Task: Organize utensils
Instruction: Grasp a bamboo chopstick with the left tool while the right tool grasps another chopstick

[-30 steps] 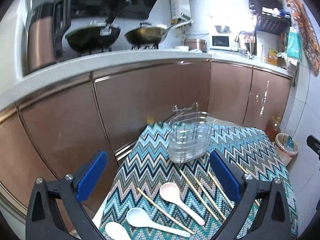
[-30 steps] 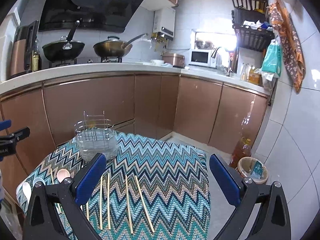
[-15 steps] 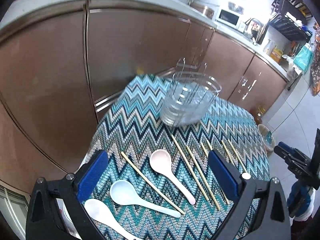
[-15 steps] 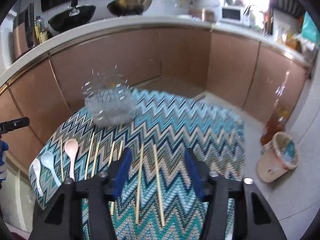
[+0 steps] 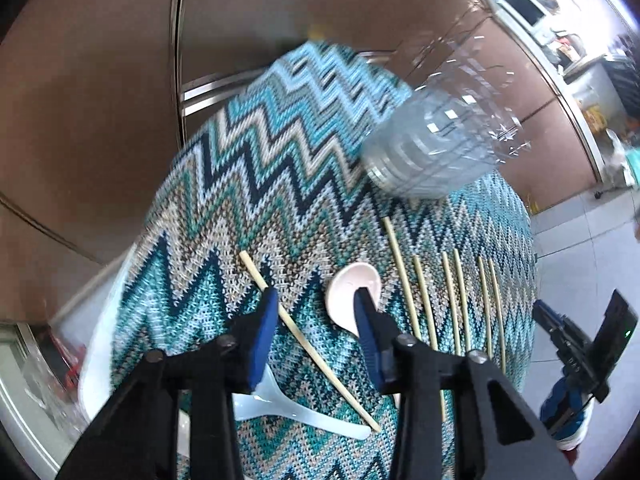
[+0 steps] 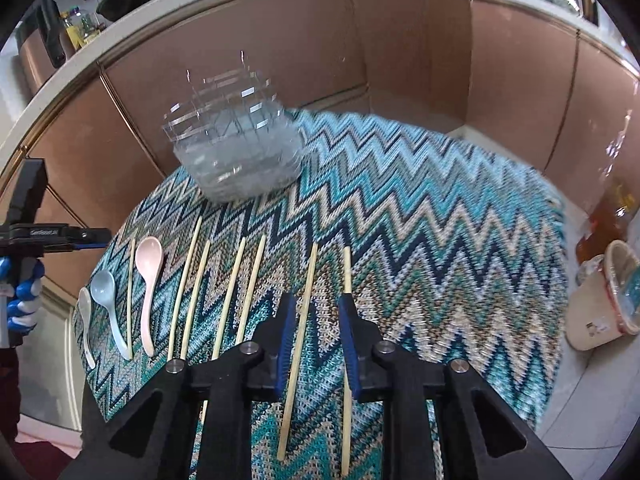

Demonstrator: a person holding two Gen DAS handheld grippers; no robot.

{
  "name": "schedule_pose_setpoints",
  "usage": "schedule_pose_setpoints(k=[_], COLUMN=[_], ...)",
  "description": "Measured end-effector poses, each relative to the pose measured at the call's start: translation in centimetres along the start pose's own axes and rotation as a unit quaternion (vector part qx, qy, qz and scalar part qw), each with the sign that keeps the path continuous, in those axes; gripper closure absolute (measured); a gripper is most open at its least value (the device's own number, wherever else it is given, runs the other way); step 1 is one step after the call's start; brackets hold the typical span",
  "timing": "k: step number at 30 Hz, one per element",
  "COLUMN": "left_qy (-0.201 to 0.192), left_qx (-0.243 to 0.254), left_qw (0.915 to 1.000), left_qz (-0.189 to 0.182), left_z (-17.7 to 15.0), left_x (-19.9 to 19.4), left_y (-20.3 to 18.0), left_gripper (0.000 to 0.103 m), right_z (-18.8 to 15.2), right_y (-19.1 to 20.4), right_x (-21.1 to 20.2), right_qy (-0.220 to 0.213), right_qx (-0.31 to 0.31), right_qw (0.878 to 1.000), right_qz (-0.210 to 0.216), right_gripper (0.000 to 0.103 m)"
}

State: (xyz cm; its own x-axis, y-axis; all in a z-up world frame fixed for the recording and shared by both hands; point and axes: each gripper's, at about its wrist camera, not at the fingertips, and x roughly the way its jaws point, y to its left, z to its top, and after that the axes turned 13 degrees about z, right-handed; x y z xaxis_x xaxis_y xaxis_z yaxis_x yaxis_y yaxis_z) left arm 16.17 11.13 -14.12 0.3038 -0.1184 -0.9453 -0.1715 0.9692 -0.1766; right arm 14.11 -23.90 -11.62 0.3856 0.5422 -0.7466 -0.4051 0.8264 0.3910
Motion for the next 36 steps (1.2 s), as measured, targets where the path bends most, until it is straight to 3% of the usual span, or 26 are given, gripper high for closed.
schedule_pose_setpoints(k=[6,19,22,36], left_qy=[0.035,0.076,0.077,0.063], left_qx=[-0.028,-0.064,-0.071,-0.076], left_qw=[0.9989,0.9946,0.994,0.9939], left_qz=[0.01,0.03,0.032,0.049], left_z=[1.1,1.8,2.1,2.1], left_x=[2.4,5.4,5.6,5.7], left_y=[1.0,2.0,2.0,1.2], left_gripper=[0.081,0.089,0.093,0.094], right_z=[0.7,2.7,3.0,4.4], right_y=[-1.2,-3.3,-3.6,-4.0], right_x=[1.9,5.2,6.0,9.8], right_qy=[0.033,0.082,0.097,0.155], right_qx=[0.012,0.024,0.02,0.0], right_qw=[0.999,0.996,0.995,0.988], right_qz=[0.015,0.018,0.014,-0.017], right_gripper=[0.088,0.091,0.094,0.095])
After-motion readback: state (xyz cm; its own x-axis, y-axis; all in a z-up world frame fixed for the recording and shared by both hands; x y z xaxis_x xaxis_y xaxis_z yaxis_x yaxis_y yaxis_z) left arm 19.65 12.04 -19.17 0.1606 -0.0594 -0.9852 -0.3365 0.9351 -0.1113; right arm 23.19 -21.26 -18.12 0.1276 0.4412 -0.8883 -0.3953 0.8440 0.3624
